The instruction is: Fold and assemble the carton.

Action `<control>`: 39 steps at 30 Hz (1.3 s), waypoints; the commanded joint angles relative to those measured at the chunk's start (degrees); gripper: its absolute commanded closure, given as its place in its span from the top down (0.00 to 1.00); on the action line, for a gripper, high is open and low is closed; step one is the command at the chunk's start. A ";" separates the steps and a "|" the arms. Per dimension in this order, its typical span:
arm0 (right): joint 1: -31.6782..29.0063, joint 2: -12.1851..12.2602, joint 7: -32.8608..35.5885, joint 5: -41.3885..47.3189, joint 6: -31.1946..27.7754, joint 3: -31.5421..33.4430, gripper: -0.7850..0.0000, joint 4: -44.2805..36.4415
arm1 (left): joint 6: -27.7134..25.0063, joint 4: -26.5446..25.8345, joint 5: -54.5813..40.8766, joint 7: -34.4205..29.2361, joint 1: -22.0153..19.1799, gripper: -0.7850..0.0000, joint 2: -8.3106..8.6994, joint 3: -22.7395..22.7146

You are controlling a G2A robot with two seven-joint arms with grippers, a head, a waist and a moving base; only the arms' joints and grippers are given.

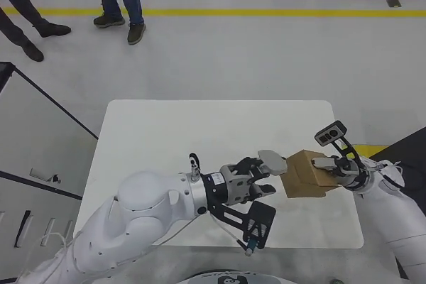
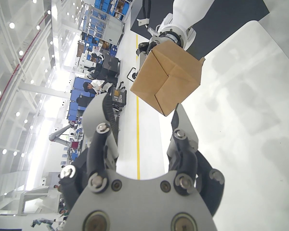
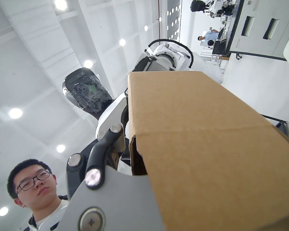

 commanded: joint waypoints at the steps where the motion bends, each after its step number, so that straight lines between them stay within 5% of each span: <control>1: 0.14 0.07 -1.97 -3.09 -1.31 0.65 0.00 -0.88 | 1.09 0.89 -4.53 -0.12 1.35 1.00 0.04 -2.01; 10: 2.31 1.35 -4.24 -27.03 -11.38 7.82 0.00 -8.14 | -1.77 2.27 -27.78 -9.68 6.92 1.00 0.86 -12.41; 17: 2.36 1.35 -4.65 -27.47 -11.62 7.94 0.00 -8.27 | -1.77 2.27 -27.78 -9.68 6.92 1.00 0.86 -12.41; 21: 2.64 1.40 -5.75 -30.65 -12.62 8.21 0.00 -9.73 | 0.10 8.15 -40.25 -9.62 9.60 1.00 0.96 -14.76; 24: 4.87 1.95 -4.43 -41.55 -15.12 9.71 0.00 -12.49 | -2.24 9.08 -46.94 -13.01 9.81 1.00 1.49 -17.57; 34: 15.73 2.68 -5.94 -68.06 -17.11 -0.22 0.00 -20.75 | -7.98 10.47 -61.81 -21.18 11.17 1.00 3.25 -23.63; 39: 15.73 2.68 -5.94 -68.06 -17.11 -0.22 0.00 -20.75 | -7.98 10.47 -61.81 -21.18 11.17 1.00 3.25 -23.63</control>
